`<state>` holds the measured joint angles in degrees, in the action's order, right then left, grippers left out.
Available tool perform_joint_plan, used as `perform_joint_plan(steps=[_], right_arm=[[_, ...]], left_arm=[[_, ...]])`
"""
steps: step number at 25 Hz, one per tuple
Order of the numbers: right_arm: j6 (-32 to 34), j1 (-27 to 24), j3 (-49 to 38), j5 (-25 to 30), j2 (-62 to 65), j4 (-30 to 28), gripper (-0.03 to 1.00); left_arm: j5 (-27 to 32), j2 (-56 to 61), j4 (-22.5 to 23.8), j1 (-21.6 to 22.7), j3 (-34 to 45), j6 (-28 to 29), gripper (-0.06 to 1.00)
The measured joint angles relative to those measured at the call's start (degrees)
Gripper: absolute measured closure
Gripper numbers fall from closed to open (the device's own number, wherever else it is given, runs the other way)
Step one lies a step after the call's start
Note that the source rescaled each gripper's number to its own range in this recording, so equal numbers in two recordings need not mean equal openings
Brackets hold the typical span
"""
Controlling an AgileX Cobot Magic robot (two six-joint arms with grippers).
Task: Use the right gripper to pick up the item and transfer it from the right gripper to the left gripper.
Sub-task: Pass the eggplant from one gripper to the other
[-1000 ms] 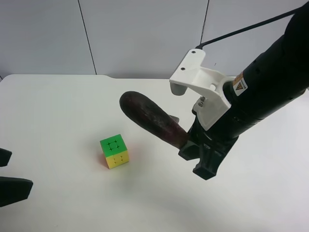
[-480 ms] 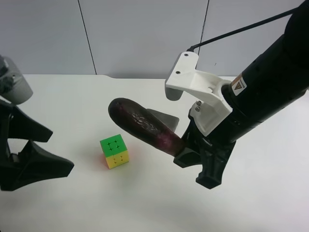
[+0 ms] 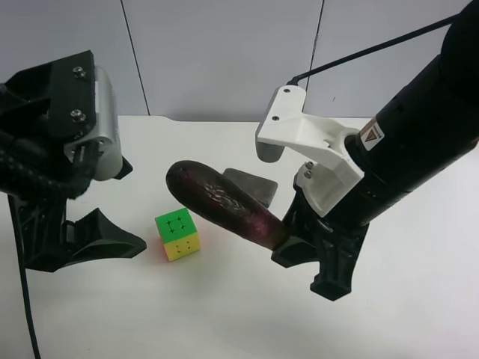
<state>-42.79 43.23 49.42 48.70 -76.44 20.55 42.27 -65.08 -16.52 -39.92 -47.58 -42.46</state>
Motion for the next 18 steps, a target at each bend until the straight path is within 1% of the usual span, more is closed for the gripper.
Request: perform_joint_plan(steps=[3, 7, 13, 16, 18], right_arm=[[-0.1, 0.0, 0.0, 1.0, 0.0, 0.4, 0.97], [-0.7, 0.0, 0.0, 2.2, 0.0, 2.2, 0.97], [-1.2, 0.0, 0.0, 2.3, 0.0, 3.2, 0.97], [-1.5, 0.0, 0.0, 2.3, 0.0, 4.0, 0.97], [-1.5, 0.0, 0.0, 2.3, 0.0, 4.2, 0.97]], left_arm=[[-1.4, -1.0, 2.9, -2.3, -1.3, -0.1, 0.1], [-3.6, -1.4, 6.1, -4.2, -1.6, -0.6, 0.1], [-5.9, -1.4, 9.7, -8.4, -1.6, -4.2, 0.1], [-7.8, -1.4, 13.0, -11.1, -1.6, -5.7, 0.1], [-10.0, -1.4, 15.6, -12.8, -1.6, -6.1, 0.1]])
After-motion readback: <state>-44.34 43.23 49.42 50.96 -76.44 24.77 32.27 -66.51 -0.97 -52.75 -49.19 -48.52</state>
